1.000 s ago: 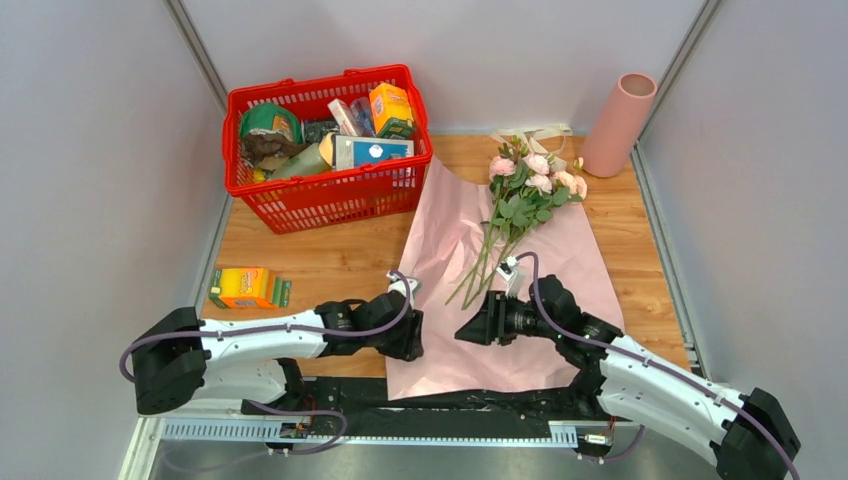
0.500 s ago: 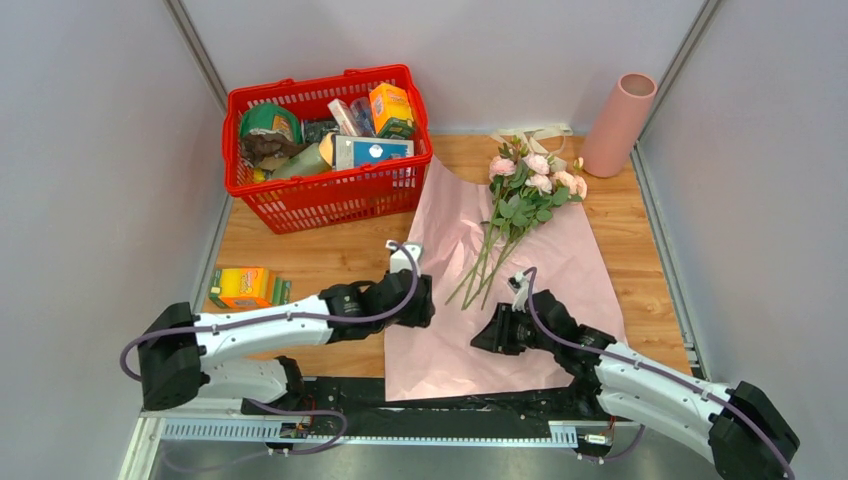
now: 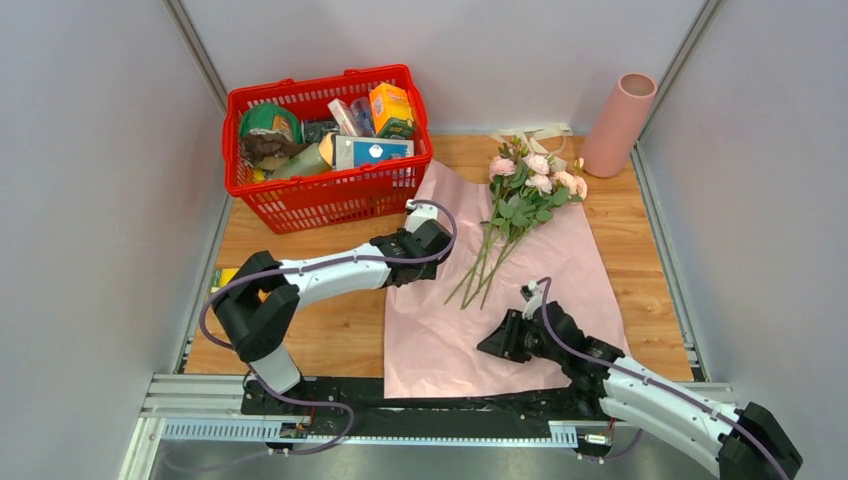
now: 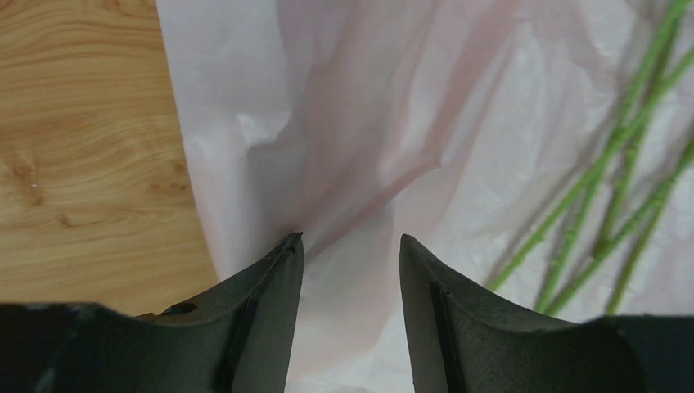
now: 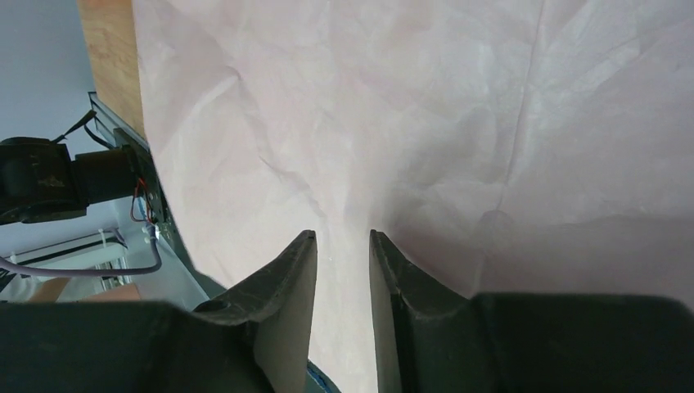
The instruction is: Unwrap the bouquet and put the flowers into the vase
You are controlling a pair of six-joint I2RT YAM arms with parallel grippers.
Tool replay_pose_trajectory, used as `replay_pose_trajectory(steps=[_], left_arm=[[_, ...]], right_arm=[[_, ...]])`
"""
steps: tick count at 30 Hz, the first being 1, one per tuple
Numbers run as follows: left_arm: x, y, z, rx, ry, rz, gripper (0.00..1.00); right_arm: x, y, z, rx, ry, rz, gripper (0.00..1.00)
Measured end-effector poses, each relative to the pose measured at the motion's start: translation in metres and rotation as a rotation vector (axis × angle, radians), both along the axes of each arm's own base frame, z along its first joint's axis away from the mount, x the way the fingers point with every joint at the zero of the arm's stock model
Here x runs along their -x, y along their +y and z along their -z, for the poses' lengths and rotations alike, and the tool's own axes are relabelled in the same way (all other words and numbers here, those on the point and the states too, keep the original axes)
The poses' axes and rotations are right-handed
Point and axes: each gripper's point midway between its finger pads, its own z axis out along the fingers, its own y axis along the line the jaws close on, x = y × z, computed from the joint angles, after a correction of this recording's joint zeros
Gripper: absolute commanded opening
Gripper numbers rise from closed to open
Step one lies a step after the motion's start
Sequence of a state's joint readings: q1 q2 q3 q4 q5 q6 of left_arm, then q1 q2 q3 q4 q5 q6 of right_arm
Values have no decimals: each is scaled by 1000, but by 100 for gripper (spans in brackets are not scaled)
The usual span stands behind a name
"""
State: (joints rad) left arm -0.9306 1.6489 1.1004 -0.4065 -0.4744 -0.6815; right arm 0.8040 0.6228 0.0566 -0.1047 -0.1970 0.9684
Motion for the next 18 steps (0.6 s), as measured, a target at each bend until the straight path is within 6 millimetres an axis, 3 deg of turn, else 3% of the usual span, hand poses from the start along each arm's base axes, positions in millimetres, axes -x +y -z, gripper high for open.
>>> replay_pose_trajectory(steps=[4, 10, 14, 18], left_arm=[[-3, 18, 25, -64, 41, -30, 55], [6, 22, 45, -94, 100, -13, 55], [13, 21, 47, -91, 134, 3, 56], [21, 15, 34, -40, 156, 34, 56]], right_arm=[[-3, -1, -4, -11, -13, 22, 34], [-7, -3, -9, 0, -14, 49, 36], [-21, 3, -38, -32, -70, 77, 41], [-47, 9, -85, -76, -174, 147, 48]])
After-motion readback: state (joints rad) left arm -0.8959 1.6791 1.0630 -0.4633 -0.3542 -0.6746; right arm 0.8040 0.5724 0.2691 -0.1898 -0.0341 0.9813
